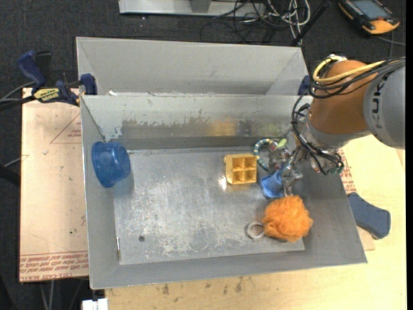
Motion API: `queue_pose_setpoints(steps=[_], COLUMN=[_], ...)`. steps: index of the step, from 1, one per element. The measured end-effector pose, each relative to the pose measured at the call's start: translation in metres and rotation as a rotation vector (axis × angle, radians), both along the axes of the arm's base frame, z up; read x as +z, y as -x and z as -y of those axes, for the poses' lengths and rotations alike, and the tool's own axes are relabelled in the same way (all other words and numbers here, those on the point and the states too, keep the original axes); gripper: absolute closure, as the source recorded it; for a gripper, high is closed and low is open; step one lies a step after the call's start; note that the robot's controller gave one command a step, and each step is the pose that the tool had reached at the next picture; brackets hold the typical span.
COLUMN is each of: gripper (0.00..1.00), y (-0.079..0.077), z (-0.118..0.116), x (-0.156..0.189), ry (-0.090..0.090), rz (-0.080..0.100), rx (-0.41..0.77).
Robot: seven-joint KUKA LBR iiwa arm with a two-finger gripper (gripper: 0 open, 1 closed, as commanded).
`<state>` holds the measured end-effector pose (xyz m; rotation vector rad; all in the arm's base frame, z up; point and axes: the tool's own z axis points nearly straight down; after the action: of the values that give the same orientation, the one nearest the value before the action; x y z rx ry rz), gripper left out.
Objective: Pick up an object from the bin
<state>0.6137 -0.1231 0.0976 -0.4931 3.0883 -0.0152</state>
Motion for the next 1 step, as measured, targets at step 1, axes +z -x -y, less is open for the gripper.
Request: queue_pose_setpoints(steps=[1], gripper=[1.00], y=[0.0000], z=[0.0000], x=[0.0000], ry=[0.000], rz=[0.000], rx=[0.001])
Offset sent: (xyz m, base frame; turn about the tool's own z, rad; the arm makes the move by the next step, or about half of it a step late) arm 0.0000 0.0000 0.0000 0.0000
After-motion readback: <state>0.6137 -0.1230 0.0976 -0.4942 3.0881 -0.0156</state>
